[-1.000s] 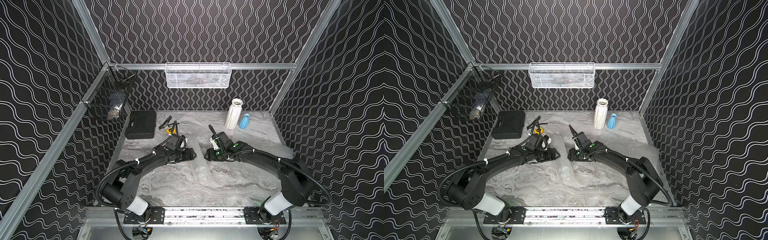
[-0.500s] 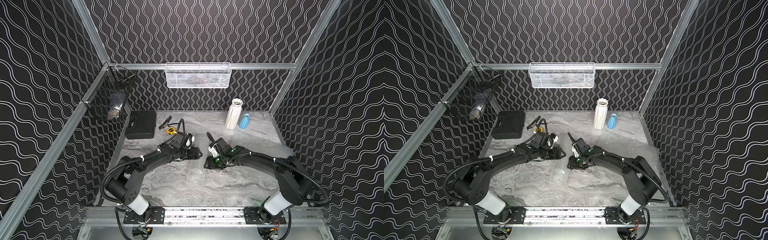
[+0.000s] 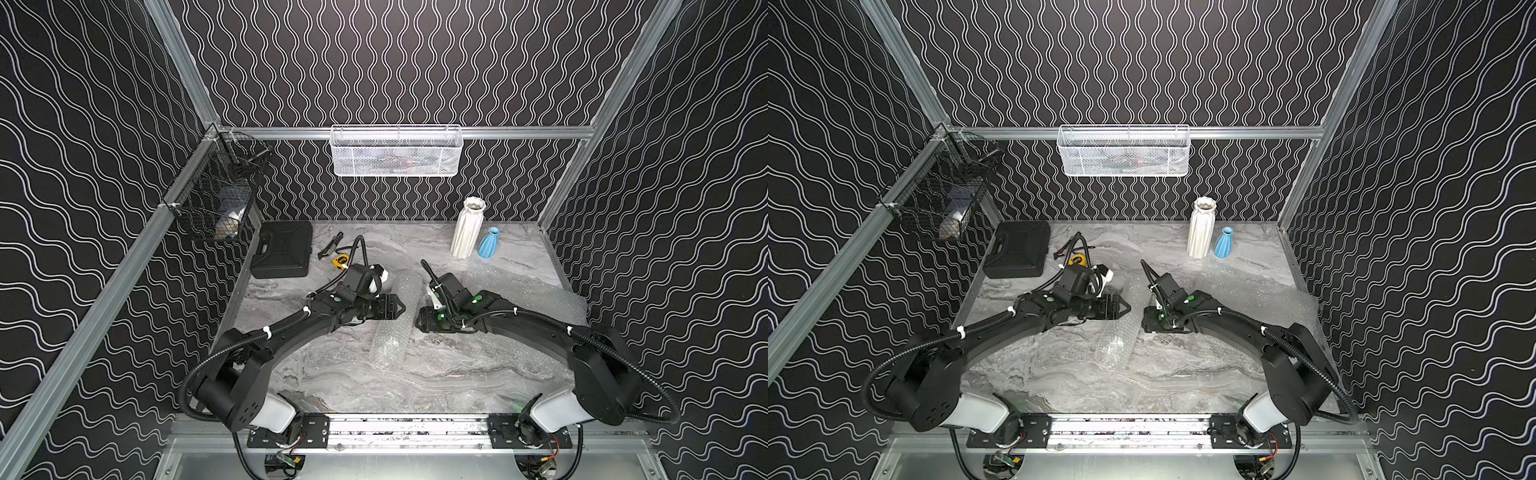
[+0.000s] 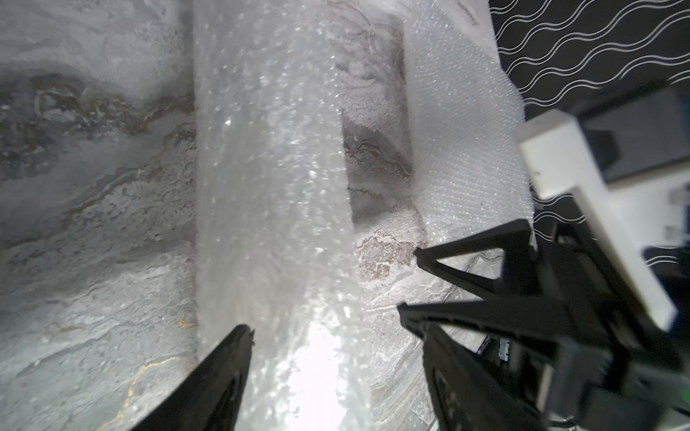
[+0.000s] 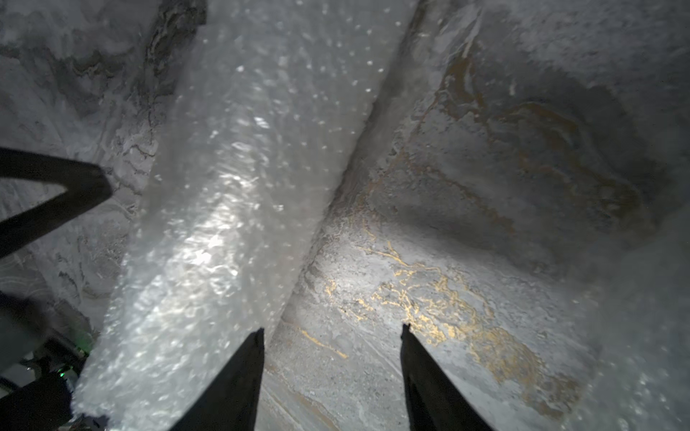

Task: Unwrap the vase from the bubble wrap
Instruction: Adjust the bubble wrap at the center of the board.

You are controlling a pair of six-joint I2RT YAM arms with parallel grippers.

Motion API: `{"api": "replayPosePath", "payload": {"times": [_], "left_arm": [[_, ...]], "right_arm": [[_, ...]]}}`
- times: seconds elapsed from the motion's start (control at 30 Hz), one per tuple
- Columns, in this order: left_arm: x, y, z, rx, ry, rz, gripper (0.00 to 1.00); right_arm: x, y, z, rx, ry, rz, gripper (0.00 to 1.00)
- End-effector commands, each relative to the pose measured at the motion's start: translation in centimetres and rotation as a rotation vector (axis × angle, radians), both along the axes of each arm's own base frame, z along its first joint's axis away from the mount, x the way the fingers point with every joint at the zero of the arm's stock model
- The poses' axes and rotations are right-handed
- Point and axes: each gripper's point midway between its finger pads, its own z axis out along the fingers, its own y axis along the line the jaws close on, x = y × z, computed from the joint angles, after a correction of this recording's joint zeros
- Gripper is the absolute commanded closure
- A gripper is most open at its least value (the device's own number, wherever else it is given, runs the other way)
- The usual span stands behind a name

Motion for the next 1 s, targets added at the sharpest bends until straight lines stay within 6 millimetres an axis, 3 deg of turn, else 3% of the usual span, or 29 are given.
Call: {"api": "replayPosePath", "payload": {"times": [0.0, 0.17, 0.3, 0.47, 0.6, 0.7, 0.97], "left_arm": [[0.8, 1.7, 0.8, 0.053, -0.045, 0.066, 0.23], [2.1, 7.4, -0.1, 0.192, -0.048, 0.272, 0.22], [2.3, 9.3, -2.2, 0.207, 0.023, 0.312, 0.23], [1.6, 8.5, -5.7, 0.185, 0.133, 0.267, 0.28], [0.6, 7.1, -7.0, 0.113, 0.173, 0.222, 0.33], [-0.1, 6.4, -7.1, 0.068, 0.191, 0.187, 0.34], [-2.2, 3.2, -5.2, -0.062, 0.187, 0.058, 0.36]], "right_arm": [[0.8, -0.2, 0.3, -0.003, -0.009, -0.035, 0.42], [1.7, 0.5, 0.3, 0.025, -0.004, -0.043, 0.43], [2.4, 0.5, -0.2, 0.027, 0.008, -0.063, 0.43], [3.8, 0.0, -1.5, 0.002, 0.019, -0.09, 0.46], [4.8, 0.1, -2.3, -0.029, 0.025, -0.072, 0.47], [5.5, 0.7, -2.6, -0.039, 0.023, -0.051, 0.47], [6.6, 2.2, -3.3, -0.04, 0.033, 0.011, 0.46]]}}
